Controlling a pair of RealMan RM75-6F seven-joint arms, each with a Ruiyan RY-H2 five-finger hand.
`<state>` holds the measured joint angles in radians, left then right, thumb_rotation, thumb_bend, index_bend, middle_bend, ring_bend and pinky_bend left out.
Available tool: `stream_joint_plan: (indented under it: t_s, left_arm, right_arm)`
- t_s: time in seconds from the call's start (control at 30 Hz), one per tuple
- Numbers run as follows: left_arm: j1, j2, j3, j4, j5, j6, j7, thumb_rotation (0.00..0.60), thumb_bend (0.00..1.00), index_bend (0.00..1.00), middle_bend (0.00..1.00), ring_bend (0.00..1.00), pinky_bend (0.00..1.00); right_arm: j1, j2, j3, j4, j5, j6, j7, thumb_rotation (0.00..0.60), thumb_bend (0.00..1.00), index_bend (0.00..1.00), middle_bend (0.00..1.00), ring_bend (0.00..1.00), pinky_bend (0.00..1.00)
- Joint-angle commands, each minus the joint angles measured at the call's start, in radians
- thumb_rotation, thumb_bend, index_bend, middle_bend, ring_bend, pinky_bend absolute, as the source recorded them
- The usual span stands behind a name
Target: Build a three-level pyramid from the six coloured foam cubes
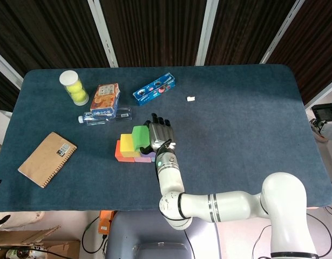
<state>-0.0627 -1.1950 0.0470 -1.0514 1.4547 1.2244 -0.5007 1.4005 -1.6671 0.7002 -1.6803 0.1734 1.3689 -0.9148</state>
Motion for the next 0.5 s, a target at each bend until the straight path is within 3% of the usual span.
stream_joint_plan:
  t_s: [0.03,0.5]
  left_arm:
    - [-0.001,-0.001,0.000,0.000,0.001,0.000,0.000,0.600,0.18,0.07,0.02,0.00,0.10]
    - [-0.002,0.001,-0.001,-0.003,0.004,0.000,0.002,0.600,0.18,0.07,0.02,0.00,0.10]
  right_arm:
    - [-0.001,-0.001,0.000,0.001,-0.005,-0.002,0.002,0.600,0.23,0.08,0.00,0.00,0.00]
    - [-0.051,0.058,0.001,-0.080,-0.051,-0.013,0.026,0.600,0.23,0.03,0.00,0.00,0.00]
